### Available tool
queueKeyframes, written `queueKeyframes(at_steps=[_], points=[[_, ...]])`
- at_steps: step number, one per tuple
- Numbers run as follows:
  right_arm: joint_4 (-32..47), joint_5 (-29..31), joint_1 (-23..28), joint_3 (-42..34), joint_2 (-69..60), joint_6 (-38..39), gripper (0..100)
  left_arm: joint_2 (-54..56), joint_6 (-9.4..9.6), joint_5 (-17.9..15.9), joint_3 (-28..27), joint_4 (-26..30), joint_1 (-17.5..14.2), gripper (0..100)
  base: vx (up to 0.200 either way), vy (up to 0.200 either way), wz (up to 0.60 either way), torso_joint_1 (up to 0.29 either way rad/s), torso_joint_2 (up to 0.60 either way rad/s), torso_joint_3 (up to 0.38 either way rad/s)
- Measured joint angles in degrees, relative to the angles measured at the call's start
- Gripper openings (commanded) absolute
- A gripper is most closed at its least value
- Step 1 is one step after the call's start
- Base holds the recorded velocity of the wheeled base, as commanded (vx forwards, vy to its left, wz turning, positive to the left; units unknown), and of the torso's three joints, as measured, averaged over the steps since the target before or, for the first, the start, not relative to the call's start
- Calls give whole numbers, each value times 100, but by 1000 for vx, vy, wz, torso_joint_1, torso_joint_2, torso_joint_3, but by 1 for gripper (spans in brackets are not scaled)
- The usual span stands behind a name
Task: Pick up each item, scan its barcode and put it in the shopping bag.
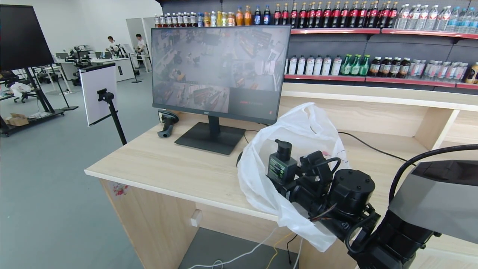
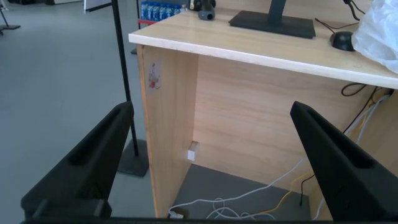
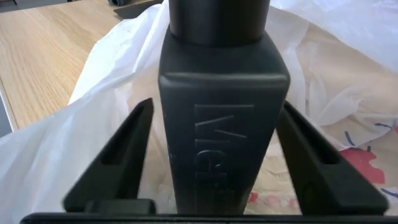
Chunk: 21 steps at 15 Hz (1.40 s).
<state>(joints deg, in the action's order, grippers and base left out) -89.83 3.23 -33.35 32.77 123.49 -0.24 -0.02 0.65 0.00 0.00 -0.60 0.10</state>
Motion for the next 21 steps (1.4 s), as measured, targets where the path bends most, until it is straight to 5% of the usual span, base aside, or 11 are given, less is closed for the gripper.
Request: queueKeyframes(at_steps=[21], points=[[-11, 5, 105, -1039, -1658, 251, 100, 0, -21, 0, 0, 17, 1, 100, -10, 0, 0, 0, 0, 0]])
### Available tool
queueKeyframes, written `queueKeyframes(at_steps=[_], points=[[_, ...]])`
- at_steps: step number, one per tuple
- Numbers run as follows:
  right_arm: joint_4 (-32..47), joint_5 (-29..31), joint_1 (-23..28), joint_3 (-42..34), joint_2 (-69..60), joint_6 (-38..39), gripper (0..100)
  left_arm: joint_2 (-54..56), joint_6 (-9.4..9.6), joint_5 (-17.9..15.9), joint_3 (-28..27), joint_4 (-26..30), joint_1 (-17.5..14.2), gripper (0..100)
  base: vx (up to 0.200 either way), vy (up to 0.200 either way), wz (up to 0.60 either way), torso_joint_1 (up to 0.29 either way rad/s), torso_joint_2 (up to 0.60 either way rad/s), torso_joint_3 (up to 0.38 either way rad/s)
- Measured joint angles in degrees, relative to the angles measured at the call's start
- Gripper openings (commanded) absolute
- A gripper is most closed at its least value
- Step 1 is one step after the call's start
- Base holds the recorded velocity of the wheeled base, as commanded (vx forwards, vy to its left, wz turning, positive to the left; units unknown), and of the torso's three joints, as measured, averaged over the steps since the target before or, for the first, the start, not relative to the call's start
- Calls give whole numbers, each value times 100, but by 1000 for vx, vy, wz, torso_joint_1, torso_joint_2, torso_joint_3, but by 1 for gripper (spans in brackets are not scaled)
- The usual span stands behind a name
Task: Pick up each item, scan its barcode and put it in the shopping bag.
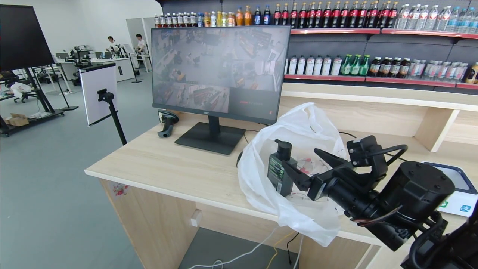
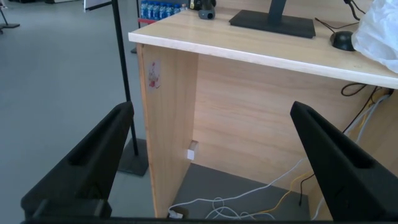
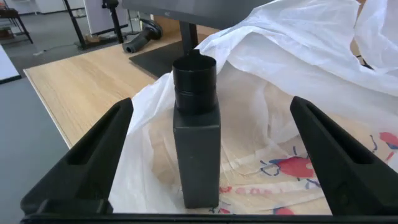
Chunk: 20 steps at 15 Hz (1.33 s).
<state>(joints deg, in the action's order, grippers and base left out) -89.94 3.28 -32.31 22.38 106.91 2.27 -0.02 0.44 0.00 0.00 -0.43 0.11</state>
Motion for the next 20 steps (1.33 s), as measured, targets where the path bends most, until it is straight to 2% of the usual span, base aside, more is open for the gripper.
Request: queueKeyframes(at_steps=[6, 9, 15, 20], points=[[-2, -2, 12, -367, -578, 2, 100, 0, -1, 0, 0, 0, -4, 100, -200, 0, 0, -4, 3, 6], [0, 2, 50, -430, -691, 2, 100, 0, 16, 0, 0, 0, 0, 100, 0, 0, 0, 0, 0, 0], [6, 9, 332, -474, -741, 2, 100, 0, 18, 0, 0, 2, 0, 100, 0, 0, -600, 7, -1, 2], [-9, 2, 304, -422, -746, 2, 100, 0, 10, 0, 0, 7, -4, 100, 0, -200, -120, 2, 2, 2]])
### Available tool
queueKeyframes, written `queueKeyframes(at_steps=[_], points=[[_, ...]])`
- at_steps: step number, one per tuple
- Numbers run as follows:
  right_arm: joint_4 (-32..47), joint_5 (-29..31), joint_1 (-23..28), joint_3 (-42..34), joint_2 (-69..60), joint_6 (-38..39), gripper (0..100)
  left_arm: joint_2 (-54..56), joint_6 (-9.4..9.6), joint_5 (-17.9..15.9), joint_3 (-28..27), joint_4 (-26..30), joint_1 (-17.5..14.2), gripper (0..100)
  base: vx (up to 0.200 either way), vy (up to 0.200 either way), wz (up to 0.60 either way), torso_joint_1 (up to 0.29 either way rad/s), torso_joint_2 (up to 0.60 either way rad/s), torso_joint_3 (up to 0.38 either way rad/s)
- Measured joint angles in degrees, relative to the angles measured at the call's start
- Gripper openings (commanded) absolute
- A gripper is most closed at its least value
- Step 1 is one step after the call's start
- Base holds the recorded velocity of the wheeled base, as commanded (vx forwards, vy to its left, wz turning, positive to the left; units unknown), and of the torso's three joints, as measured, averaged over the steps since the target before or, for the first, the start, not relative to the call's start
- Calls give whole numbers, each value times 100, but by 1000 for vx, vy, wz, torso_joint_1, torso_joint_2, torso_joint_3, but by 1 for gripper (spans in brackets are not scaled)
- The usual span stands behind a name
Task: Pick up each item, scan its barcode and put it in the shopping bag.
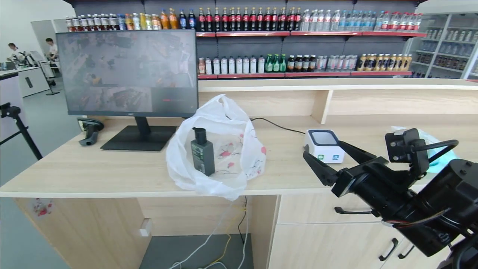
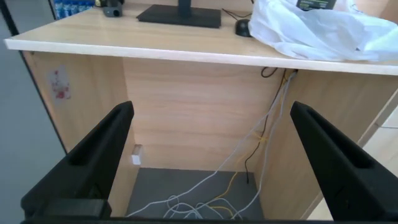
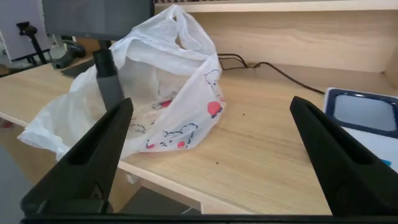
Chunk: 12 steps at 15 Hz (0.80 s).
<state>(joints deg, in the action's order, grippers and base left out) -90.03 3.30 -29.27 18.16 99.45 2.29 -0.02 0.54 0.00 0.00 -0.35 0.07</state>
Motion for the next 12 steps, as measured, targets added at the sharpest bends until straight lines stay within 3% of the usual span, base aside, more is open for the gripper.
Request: queueKeyframes(at_steps=[7, 10, 12], points=[[11, 0, 4, -17, 71, 0, 100, 0, -10, 0, 0, -7, -7, 100, 0, -200, 0, 4, 6, 0], [1, 4, 6, -9, 94, 0, 100, 0, -10, 0, 0, -7, -7, 100, 0, -200, 600, 2, 2, 5], [15, 0, 6, -34, 96, -2, 100, 0, -24, 0, 0, -7, -7, 100, 0, -200, 0, 2, -2, -2]])
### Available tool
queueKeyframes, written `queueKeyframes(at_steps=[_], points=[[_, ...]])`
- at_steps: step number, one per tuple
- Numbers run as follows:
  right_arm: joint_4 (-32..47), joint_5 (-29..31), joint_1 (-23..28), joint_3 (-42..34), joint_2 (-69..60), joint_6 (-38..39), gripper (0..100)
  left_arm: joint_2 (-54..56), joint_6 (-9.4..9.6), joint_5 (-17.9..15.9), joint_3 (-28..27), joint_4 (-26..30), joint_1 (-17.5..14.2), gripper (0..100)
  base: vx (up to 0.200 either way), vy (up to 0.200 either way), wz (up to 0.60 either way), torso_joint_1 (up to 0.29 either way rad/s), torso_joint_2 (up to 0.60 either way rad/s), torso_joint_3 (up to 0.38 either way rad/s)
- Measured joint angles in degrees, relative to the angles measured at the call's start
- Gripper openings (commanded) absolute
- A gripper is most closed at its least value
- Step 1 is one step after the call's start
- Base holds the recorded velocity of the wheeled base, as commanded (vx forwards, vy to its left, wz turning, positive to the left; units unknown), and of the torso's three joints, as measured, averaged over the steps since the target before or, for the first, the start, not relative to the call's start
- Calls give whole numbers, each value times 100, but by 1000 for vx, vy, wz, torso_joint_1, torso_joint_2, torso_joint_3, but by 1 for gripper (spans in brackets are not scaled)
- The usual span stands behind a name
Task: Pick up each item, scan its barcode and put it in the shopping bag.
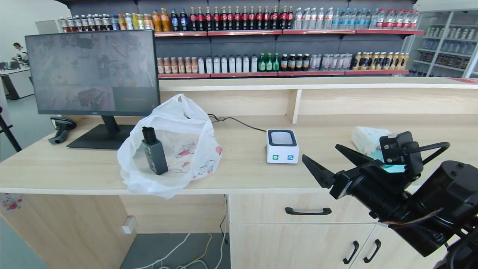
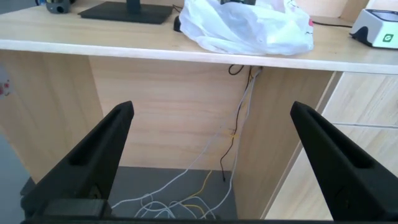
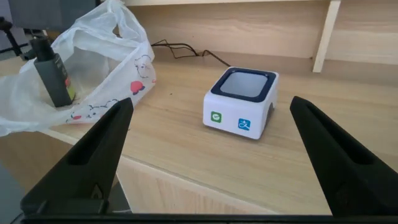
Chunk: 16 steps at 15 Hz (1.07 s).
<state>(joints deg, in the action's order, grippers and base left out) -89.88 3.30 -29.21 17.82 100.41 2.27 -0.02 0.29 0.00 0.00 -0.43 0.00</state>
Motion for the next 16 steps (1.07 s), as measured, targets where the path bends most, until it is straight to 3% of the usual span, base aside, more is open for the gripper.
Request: queueKeyframes(at_steps=[16], points=[[-9, 4, 68, -49, 0, 2, 100, 0, 35, 0, 0, 0, 7, 100, 13, -188, 0, 4, 4, 2]])
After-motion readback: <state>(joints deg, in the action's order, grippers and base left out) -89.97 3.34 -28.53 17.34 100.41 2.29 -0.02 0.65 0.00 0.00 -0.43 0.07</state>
